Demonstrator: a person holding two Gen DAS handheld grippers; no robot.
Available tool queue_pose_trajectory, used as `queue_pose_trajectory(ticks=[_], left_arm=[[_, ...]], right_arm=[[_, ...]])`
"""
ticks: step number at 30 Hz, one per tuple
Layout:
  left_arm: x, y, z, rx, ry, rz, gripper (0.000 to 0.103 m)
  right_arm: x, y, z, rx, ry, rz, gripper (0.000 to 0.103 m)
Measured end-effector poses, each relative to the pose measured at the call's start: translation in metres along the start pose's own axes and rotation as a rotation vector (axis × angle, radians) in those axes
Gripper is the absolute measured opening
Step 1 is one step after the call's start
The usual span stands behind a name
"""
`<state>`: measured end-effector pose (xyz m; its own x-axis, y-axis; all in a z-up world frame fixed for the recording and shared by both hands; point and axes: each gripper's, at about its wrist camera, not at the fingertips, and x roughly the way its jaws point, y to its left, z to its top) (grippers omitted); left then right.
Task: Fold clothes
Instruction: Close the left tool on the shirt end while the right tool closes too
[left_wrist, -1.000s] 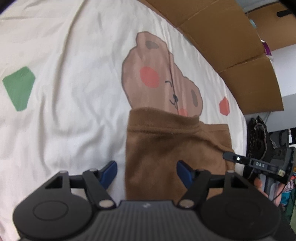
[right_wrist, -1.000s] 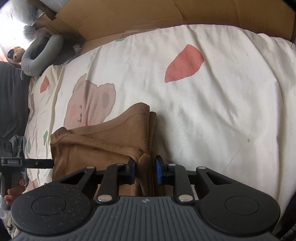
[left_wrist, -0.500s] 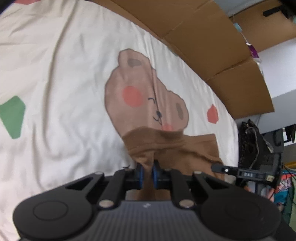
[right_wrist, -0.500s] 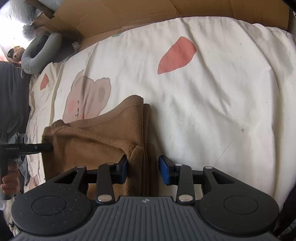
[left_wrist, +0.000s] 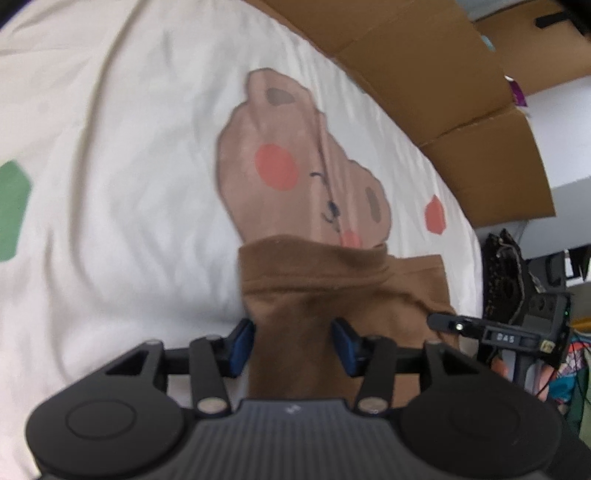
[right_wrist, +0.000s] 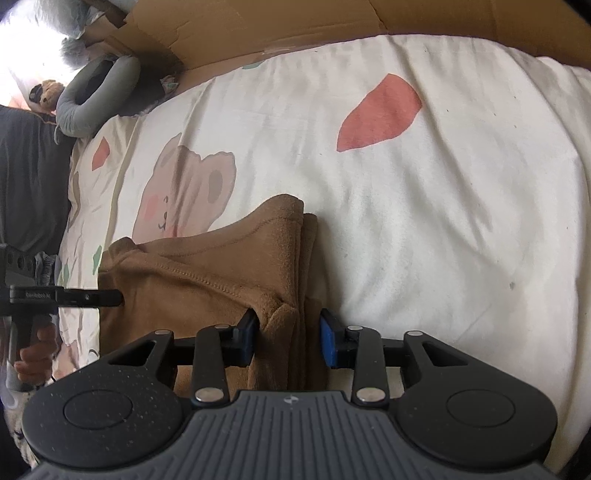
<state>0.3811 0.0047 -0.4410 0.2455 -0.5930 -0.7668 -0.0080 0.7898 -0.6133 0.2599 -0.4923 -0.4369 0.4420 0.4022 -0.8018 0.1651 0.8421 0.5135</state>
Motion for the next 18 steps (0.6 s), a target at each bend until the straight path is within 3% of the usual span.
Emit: queue_pose_trajectory(ticks=[2,4,5,6,7,9,18], left_arm=[[0.003,-0.002,0.002,0.01,0.002,-0.013,0.051],[0.003,-0.004,0.003,0.018,0.007,-0.014,0.045],[0.004,-0.006,0.004,0.021,0.01,-0.013,0.03],[0.004,-0.007,0.004,0.02,0.014,-0.012,0.021],[0.003,-0.008,0.004,0.02,0.018,-0.011,0.021],[0.0,-0.011,0.004,0.029,0.015,-0.007,0.009],[-0.031,-0.039,-0.002,0.064,-0.039,-0.002,0.005]], right_arm=[[-0.001,0.004,-0.001,-0.013,-0.005,-0.009,0.022],[-0.002,0.008,-0.001,-0.023,-0.013,-0.019,0.019],[-0.003,0.01,-0.001,-0.027,-0.016,-0.024,0.018],[-0.004,0.013,-0.001,-0.034,-0.02,-0.03,0.017],[-0.006,0.015,-0.001,-0.04,-0.024,-0.037,0.017],[-0.01,0.02,-0.001,-0.054,-0.031,-0.051,0.016],[-0.032,0.045,-0.002,-0.074,-0.068,-0.103,0.015]])
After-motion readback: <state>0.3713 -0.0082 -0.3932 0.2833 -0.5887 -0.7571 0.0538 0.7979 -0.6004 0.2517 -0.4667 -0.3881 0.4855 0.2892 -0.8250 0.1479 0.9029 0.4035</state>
